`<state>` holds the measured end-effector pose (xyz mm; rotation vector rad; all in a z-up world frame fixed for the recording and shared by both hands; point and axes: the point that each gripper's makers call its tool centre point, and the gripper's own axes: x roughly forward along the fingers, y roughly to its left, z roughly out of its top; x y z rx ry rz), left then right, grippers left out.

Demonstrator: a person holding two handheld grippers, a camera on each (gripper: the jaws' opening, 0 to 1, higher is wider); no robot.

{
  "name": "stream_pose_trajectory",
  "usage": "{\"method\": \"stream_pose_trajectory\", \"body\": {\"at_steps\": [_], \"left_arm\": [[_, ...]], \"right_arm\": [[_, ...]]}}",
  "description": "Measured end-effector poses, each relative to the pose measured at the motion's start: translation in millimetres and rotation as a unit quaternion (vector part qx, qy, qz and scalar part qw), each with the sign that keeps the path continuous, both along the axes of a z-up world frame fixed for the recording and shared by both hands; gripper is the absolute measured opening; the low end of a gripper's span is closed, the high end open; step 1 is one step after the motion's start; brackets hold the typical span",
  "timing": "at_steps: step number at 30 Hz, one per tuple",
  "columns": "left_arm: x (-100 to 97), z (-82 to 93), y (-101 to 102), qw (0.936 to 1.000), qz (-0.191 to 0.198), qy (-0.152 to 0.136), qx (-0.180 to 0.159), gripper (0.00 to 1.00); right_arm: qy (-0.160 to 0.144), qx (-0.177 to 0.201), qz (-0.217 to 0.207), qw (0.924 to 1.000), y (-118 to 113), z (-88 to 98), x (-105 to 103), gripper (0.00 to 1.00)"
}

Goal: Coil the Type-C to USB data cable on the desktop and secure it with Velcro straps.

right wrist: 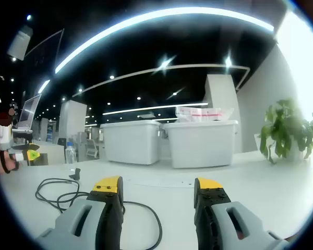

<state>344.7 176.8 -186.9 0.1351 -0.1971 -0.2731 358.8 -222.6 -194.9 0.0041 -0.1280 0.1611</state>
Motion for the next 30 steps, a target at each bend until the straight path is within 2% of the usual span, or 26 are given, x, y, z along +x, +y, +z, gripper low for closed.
{"method": "stream_pose_trajectory", "body": {"at_steps": [5, 11, 18, 30], "left_arm": [[-2.2, 1.2, -6.8, 0.9999, -0.015, -0.002, 0.001, 0.54], [-5.1, 0.3, -18.9, 0.9992, -0.035, -0.007, 0.018, 0.56], [-5.2, -1.3, -19.3, 0.9991, -0.04, 0.001, 0.011, 0.56], [-5.9, -2.5, -22.5, 0.9989, -0.044, 0.001, 0.017, 0.55]], "right_arm": [[0.0, -0.006, 0.0, 1.0, -0.8, -1.2, 1.2, 0.54], [-0.001, -0.006, -0.003, 1.0, -3.4, -0.3, 1.7, 0.53], [-0.003, -0.004, -0.003, 1.0, -3.5, 1.2, 1.5, 0.53], [0.001, -0.008, 0.001, 1.0, -0.8, -1.7, 1.6, 0.53]]}}
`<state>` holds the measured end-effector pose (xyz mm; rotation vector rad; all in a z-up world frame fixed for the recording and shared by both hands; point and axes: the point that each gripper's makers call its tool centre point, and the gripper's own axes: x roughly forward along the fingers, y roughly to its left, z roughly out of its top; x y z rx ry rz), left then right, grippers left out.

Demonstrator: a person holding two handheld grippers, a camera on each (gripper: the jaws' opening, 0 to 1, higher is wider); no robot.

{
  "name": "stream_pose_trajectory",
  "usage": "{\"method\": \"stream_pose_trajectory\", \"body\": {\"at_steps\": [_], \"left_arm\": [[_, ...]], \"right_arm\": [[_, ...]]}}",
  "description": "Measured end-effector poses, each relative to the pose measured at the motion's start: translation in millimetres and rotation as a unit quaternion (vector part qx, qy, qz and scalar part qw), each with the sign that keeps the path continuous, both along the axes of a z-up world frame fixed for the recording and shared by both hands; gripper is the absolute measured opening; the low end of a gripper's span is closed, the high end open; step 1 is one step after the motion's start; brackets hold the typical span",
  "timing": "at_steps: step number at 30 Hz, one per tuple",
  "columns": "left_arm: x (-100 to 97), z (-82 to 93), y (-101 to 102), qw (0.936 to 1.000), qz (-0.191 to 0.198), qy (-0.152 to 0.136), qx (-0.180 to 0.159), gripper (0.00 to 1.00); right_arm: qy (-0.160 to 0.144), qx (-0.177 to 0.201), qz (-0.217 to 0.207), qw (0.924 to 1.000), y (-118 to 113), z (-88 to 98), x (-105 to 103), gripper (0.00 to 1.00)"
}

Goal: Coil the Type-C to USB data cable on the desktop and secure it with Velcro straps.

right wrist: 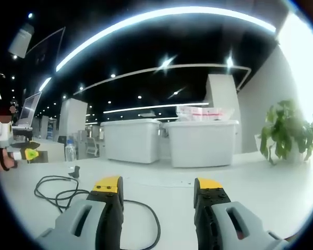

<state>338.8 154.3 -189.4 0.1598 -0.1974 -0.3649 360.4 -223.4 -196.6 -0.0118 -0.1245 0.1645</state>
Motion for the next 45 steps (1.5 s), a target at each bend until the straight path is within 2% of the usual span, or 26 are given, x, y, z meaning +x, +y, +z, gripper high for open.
{"method": "stream_pose_trajectory", "body": {"at_steps": [3, 5, 8, 10, 13, 17, 19, 22, 24, 26, 27, 28, 30, 31, 34, 35, 36, 41, 43, 45], "left_arm": [[-1.1, 0.6, -1.3, 1.0, -0.004, 0.001, -0.003, 0.55], [-3.9, 5.3, -2.9, 0.9997, -0.016, 0.002, -0.02, 0.55], [-7.1, 10.7, -2.0, 0.9994, -0.016, -0.002, -0.03, 0.56], [-8.3, 12.7, -2.7, 0.9994, -0.015, -0.007, -0.029, 0.56], [-8.8, 13.6, -3.2, 0.9996, -0.01, -0.014, -0.021, 0.56], [-7.1, 11.3, -2.2, 0.9998, -0.003, -0.017, -0.012, 0.55], [-6.4, 10.0, -1.0, 0.9998, -0.002, -0.014, -0.013, 0.55], [-5.7, 10.5, 0.2, 0.9998, -0.004, -0.013, -0.016, 0.55], [-7.1, 11.8, -1.1, 0.9997, -0.007, -0.014, -0.016, 0.55], [-8.8, 12.9, -3.2, 0.9997, -0.011, -0.016, -0.017, 0.55], [-9.5, 12.9, -4.9, 0.9996, -0.013, -0.017, -0.016, 0.55], [-9.5, 12.5, -5.8, 0.9996, -0.014, -0.017, -0.015, 0.55], [-10.0, 10.5, -9.1, 0.9996, -0.018, -0.015, -0.015, 0.55], [-10.4, 9.0, -11.3, 0.9996, -0.021, -0.012, -0.016, 0.55], [-10.7, 6.9, -17.4, 0.9992, -0.032, -0.003, -0.023, 0.55], [-11.5, 7.2, -19.0, 0.9992, -0.033, -0.003, -0.023, 0.55], [-12.9, 8.6, -21.3, 0.9992, -0.034, -0.006, -0.021, 0.55], [-18.7, 17.7, -26.4, 0.999, -0.032, -0.029, -0.008, 0.55], [-19.8, 19.5, -27.7, 0.9989, -0.031, -0.035, -0.005, 0.55], [-20.2, 19.6, -28.9, 0.9988, -0.029, -0.038, -0.002, 0.55]], "right_arm": [[-0.014, -0.001, -0.01, 0.9999, -5.8, 11.2, -3.0, 0.54], [-0.039, -0.004, -0.032, 0.9987, -17.5, 27.9, -7.6, 0.53], [-0.078, 0.027, -0.06, 0.9948, -41.7, 58.2, -24.2, 0.53], [-0.101, 0.013, -0.08, 0.9915, -55.9, 73.8, -41.0, 0.53], [-0.11, 0.009, -0.085, 0.9903, -62.6, 78.5, -56.9, 0.54], [-0.099, 0.022, -0.071, 0.9923, -63.1, 70.1, -60.5, 0.55], [-0.092, 0.015, -0.07, 0.9932, -65.5, 63.8, -61.1, 0.55], [-0.089, -0.013, -0.077, 0.9929, -78.6, 59.8, -68.3, 0.55], [-0.097, -0.031, -0.102, 0.9895, -103.7, 62.8, -85.1, 0.55], [-0.109, -0.041, -0.137, 0.9837, -131.8, 67.4, -104.6, 0.54], [-0.114, -0.047, -0.168, 0.978, -153.9, 69.7, -118.4, 0.53], [-0.112, -0.056, -0.204, 0.971, -176.8, 70.4, -132.9, 0.53], [-0.111, -0.088, -0.272, 0.9519, -220.5, 69.9, -163.6, 0.52], [-0.108, -0.09, -0.295, 0.9452, -239.2, 67.8, -177.4, 0.5], [-0.106, -0.014, -0.303, 0.9469, -281.1, 58.8, -206.6, 0.51], [-0.11, -0.002, -0.298, 0.948, -290.7, 57.1, -214.1, 0.53], [-0.107, -0.005, -0.299, 0.9484, -304.7, 53.7, -222.1, 0.54], [-0.059, 0.023, -0.278, 0.9584, -335.9, 22.8, -232.4, 0.55], [-0.051, 0.039, -0.271, 0.9604, -341.9, 12.0, -235.5, 0.54], [-0.054, 0.077, -0.259, 0.9613, -338.1, 1.0, -235.1, 0.54]]}}
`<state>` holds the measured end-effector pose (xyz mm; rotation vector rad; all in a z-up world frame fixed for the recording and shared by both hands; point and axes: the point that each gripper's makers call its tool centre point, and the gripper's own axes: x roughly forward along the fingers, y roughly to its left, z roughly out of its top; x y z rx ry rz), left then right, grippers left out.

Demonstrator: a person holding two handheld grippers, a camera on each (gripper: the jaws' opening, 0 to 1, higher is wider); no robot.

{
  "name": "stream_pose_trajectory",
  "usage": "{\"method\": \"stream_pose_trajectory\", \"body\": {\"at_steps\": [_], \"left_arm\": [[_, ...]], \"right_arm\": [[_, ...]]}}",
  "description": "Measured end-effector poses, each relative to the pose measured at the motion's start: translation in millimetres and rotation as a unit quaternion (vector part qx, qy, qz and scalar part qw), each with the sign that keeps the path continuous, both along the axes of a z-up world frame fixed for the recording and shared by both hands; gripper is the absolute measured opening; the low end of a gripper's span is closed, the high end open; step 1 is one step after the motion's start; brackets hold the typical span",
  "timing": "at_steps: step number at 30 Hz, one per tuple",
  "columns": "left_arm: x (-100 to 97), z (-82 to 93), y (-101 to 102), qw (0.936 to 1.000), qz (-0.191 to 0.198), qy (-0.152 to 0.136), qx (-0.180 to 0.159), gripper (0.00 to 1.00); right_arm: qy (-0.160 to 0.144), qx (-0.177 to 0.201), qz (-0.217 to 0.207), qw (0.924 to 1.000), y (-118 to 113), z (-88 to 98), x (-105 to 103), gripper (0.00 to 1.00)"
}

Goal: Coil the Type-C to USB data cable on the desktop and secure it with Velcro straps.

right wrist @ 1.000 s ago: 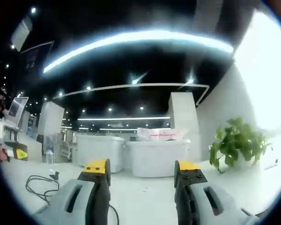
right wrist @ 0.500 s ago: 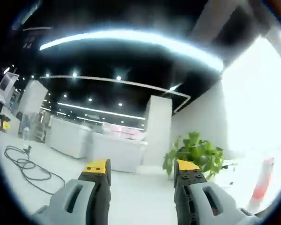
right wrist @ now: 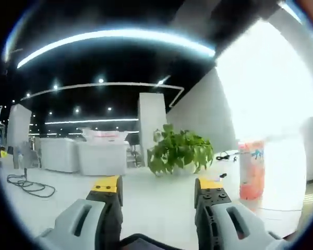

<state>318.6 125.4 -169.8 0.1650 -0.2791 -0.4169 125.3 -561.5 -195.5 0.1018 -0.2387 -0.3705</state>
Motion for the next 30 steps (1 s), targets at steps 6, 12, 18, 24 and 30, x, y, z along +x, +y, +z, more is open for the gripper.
{"method": "stream_pose_trajectory", "body": {"at_steps": [6, 12, 18, 24, 30], "left_arm": [[-0.1, -2.1, -3.1, 1.0, -0.006, 0.003, 0.001, 0.55], [-1.4, -1.6, -2.7, 1.0, -0.008, 0.002, 0.001, 0.55], [-0.7, -1.1, 0.0, 1.0, -0.007, 0.001, 0.0, 0.55], [2.4, -3.7, 0.2, 1.0, -0.004, 0.003, 0.005, 0.55], [6.8, -6.3, 3.4, 1.0, 0.003, 0.008, 0.005, 0.55]], "right_arm": [[0.002, -0.001, 0.016, 0.9999, 13.4, 2.1, 15.3, 0.53], [0.016, -0.018, 0.043, 0.9988, 34.5, -1.3, 45.0, 0.55], [0.038, -0.027, 0.05, 0.9976, 28.5, -7.6, 80.4, 0.58], [0.051, -0.023, 0.041, 0.9976, 2.2, -19.9, 100.0, 0.54], [0.042, -0.014, 0.075, 0.9962, 32.5, -15.6, 113.7, 0.54]]}}
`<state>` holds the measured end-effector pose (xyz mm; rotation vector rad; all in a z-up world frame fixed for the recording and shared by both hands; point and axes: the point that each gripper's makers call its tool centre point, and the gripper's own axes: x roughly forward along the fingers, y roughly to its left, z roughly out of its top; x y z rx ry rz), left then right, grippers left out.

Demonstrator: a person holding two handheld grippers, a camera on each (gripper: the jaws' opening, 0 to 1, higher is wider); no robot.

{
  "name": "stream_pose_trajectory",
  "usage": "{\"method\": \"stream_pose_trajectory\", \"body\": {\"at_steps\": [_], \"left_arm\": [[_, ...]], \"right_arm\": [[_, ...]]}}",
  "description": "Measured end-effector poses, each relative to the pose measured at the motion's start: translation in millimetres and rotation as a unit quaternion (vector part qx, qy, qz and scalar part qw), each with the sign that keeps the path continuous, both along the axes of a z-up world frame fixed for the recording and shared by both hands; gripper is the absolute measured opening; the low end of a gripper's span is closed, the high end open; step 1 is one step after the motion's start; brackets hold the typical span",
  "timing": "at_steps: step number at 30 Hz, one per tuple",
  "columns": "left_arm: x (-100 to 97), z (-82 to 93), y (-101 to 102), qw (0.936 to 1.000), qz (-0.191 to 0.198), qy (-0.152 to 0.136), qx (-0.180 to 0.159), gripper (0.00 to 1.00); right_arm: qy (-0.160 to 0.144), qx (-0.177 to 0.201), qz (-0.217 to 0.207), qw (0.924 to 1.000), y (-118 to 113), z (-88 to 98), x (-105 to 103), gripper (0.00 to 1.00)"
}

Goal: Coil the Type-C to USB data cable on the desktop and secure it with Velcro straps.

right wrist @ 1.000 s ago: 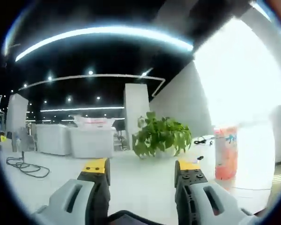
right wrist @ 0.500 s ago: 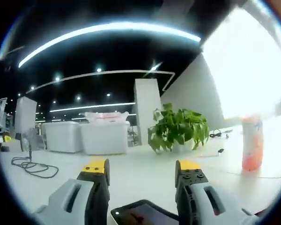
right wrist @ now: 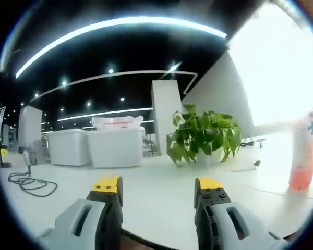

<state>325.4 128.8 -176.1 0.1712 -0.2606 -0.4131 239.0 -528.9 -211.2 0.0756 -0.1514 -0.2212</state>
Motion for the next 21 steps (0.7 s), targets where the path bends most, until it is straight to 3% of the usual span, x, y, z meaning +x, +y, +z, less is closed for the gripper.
{"method": "stream_pose_trajectory", "body": {"at_steps": [4, 10, 21], "left_arm": [[1.3, -1.7, 0.3, 1.0, 0.0, 0.003, 0.0, 0.55], [0.0, -1.5, -0.6, 1.0, -0.002, 0.003, 0.003, 0.55], [-0.9, -0.5, -2.5, 1.0, -0.007, 0.003, 0.002, 0.55]], "right_arm": [[-0.009, -0.013, 0.013, 0.9998, 20.0, 9.4, 9.5, 0.54], [0.004, -0.049, 0.037, 0.9981, 63.2, 12.9, 31.3, 0.55], [0.027, -0.053, 0.072, 0.9956, 99.9, -3.0, 56.3, 0.55]]}}
